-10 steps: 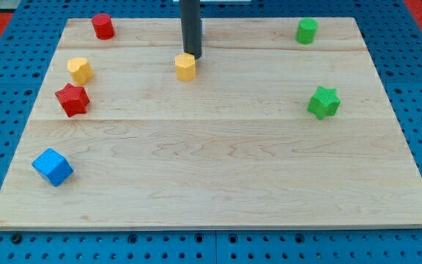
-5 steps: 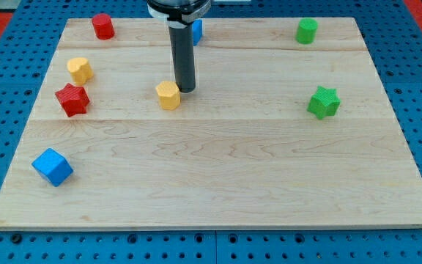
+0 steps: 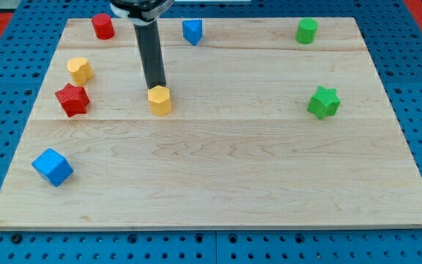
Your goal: Slide the yellow hexagon to the bottom center of the board
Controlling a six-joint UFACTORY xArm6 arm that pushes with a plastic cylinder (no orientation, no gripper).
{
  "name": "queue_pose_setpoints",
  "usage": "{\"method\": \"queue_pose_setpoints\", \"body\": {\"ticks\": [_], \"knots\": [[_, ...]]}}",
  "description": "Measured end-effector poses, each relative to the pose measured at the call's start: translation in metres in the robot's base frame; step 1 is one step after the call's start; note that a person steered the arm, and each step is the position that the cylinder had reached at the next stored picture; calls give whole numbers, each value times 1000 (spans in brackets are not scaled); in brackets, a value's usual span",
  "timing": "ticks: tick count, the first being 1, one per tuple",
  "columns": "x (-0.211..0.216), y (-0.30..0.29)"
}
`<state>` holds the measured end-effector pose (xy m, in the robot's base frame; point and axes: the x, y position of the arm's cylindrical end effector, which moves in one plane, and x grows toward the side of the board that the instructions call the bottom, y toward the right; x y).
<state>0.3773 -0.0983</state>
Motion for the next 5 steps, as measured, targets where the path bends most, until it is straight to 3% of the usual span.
{"method": "queue_pose_setpoints", "body": {"ticks": [2,5], "knots": [[37,17],[126,22]]}}
